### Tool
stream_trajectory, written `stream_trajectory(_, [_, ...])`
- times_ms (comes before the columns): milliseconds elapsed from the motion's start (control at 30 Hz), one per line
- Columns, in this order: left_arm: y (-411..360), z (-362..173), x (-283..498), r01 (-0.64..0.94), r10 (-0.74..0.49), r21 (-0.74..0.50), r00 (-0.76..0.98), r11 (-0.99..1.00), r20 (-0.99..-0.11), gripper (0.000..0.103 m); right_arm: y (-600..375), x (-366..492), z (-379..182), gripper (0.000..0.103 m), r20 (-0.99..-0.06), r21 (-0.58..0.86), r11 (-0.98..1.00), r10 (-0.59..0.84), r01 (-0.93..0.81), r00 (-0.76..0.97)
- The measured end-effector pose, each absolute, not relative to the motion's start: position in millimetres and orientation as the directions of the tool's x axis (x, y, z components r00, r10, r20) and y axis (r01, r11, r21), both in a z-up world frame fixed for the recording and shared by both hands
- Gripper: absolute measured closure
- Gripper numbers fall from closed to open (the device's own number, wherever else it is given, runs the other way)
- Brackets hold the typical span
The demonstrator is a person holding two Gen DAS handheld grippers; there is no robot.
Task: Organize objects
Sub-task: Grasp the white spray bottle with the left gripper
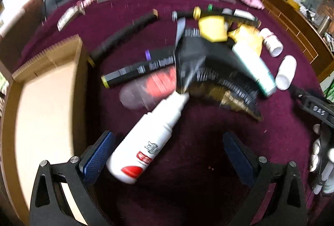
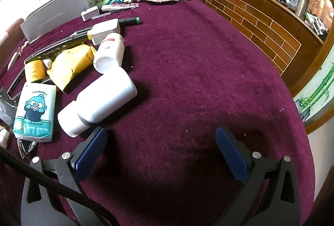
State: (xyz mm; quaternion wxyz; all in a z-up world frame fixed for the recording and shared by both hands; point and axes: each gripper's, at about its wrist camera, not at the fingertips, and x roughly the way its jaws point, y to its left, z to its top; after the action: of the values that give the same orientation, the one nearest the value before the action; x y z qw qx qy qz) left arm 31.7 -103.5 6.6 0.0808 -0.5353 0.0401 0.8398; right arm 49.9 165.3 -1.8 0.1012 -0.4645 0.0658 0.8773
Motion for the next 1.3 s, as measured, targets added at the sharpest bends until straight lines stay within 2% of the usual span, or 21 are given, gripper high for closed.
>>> stream_trajectory(200, [-79.8,3.1,61.5,-0.311,0.243,-0.126,-0.371,-0.942,-0.896,0.005,166.0,51.9,-1.6,0.0,-0.826,0.029,-0.973,0.105,-0.228,-0.554])
stream_trajectory(467, [-73.8,-6.2,71.1,-0.201,0.154,-0.069,-0.447,-0.977,-0.881,0.002,165.0,47.9,-1.5,0.0,-0.841,0.016,-0.975,0.106,-0.22,-0.531])
stream_trajectory(600, [-65.9,-7.4,71.2,-0.145,0.055,0.017,-0.48,-0.989,-0.875,0.001,165.4,48.2,-1.5,0.0,-0.849,0.015,-0.978,0.099,-0.21,-0.519])
stream_trajectory(767, [-66.6,-1.5,71.1,-0.116,0.049,0.013,-0.519,-0.993,-0.853,0.002,164.4,49.4,-1.5,0.0,-0.85,0.007,-0.981,0.096,-0.194,-0.518])
stream_trajectory(833, [-75.7,3.2,68.6,-0.123,0.105,-0.05,-0.5,-0.991,-0.859,0.002,164.5,50.2,-1.3,0.0,-0.849,0.009,-0.982,0.093,-0.19,-0.52])
stream_trajectory(900, [-98.3,11.5,65.0,-0.071,0.197,-0.187,-0.494,-0.98,-0.847,0.002,164.8,50.1,-1.2,0.0,-0.848,0.011,-0.982,0.09,-0.188,-0.522])
stream_trajectory(967, [-115.2,18.7,59.8,-0.033,0.217,-0.233,-0.507,-0.972,-0.834,0.002,164.8,50.2,-1.3,0.0,-0.848,0.013,-0.982,0.089,-0.188,-0.523])
stream_trajectory(1233, [-98.4,20.0,58.6,-0.092,0.166,-0.139,-0.506,-0.986,-0.846,0.005,164.8,50.9,-1.5,0.0,-0.845,0.015,-0.981,0.091,-0.193,-0.528])
stream_trajectory(1267, [-95.5,18.2,56.6,-0.089,0.151,-0.123,-0.501,-0.988,-0.852,0.007,164.8,50.8,-1.5,0.0,-0.845,0.015,-0.981,0.091,-0.193,-0.528])
stream_trajectory(1300, [-92.1,15.5,52.1,-0.081,0.133,-0.107,-0.493,-0.991,-0.86,0.014,164.8,50.8,-1.5,0.0,-0.845,0.015,-0.981,0.091,-0.193,-0.527])
